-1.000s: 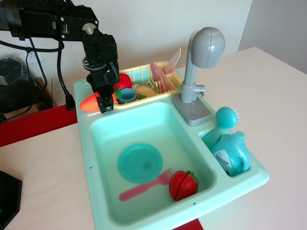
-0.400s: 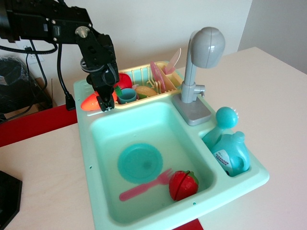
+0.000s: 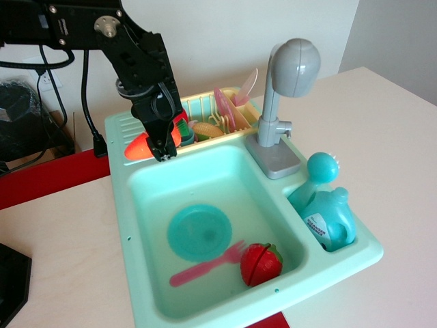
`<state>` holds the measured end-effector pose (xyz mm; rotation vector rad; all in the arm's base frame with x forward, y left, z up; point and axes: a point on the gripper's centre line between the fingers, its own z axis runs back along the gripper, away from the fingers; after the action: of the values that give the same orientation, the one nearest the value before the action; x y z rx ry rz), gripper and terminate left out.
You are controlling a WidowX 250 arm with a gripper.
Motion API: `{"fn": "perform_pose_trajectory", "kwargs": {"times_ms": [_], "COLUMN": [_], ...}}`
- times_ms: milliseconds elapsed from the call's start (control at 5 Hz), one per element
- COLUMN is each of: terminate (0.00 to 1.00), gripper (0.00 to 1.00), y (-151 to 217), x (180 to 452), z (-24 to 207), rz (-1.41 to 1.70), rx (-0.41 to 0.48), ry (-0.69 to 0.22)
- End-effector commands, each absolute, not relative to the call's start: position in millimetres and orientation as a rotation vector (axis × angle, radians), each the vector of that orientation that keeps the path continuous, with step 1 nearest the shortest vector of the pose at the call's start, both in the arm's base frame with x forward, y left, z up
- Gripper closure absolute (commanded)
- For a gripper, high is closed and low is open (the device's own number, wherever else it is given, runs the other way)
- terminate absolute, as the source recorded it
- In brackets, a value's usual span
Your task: Put carrot on plate
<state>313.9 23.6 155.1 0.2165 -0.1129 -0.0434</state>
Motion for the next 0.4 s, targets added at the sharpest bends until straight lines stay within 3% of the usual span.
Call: {"fn": "perform_pose_trajectory", "kwargs": {"times_ms": [0,200], "terminate": [0.00,0.00], "gripper": [1.00,1.00], "y": [-14,-48], "x": [333,339], "z": [161,136], "rz": [-0.056,-0.085], "rx": [0.139,0.103], "ry": [-0.182,-0.157]}}
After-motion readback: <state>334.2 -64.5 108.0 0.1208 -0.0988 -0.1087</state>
